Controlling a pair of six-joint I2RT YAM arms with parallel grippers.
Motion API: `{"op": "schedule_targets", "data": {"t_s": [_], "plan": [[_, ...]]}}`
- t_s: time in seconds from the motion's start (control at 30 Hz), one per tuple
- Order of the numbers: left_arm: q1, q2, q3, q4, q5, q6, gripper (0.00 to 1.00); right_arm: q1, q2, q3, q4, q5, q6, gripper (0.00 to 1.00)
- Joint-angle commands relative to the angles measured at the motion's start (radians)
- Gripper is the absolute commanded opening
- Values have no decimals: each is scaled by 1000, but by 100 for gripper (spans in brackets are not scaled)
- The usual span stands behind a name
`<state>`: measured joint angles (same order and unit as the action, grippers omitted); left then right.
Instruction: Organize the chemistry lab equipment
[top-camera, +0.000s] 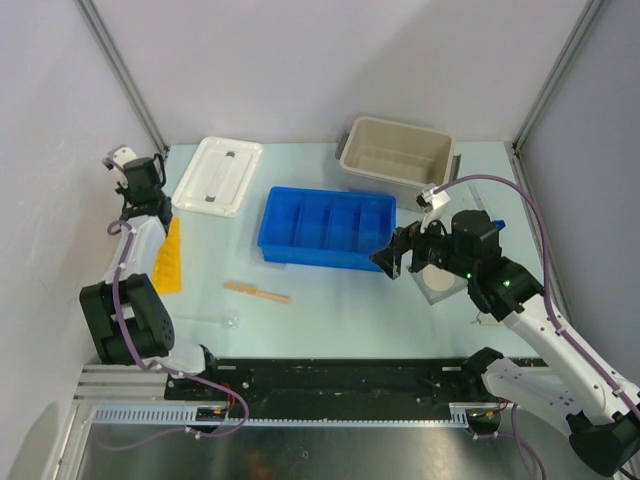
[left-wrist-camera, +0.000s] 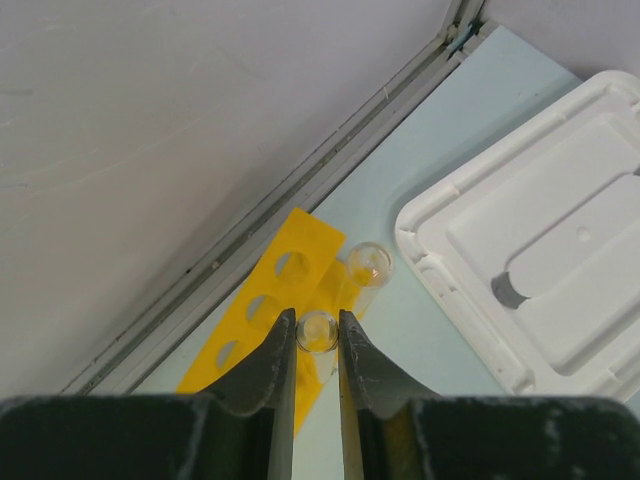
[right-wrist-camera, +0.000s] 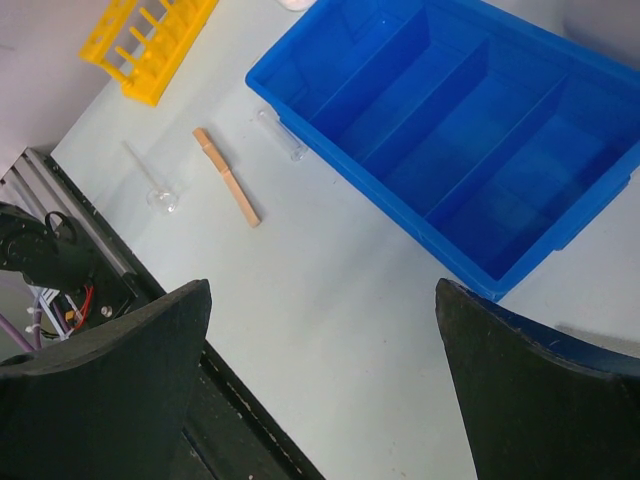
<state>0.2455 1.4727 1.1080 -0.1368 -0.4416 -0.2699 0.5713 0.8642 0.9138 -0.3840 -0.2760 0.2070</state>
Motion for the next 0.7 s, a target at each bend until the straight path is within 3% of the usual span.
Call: {"op": "schedule_targets", "data": {"t_s": [0.0,0.37,0.67], "plan": [[6,29,-10,41,1,-6,17,-7,-7,3,23,-9,-12,99],[8,42,-17,41,0,2,24,-16,-16,3,15,-11,-19,99],[8,27,-17,40,42,-3,20,-26,-14,3,15,-26,-19,99]]}}
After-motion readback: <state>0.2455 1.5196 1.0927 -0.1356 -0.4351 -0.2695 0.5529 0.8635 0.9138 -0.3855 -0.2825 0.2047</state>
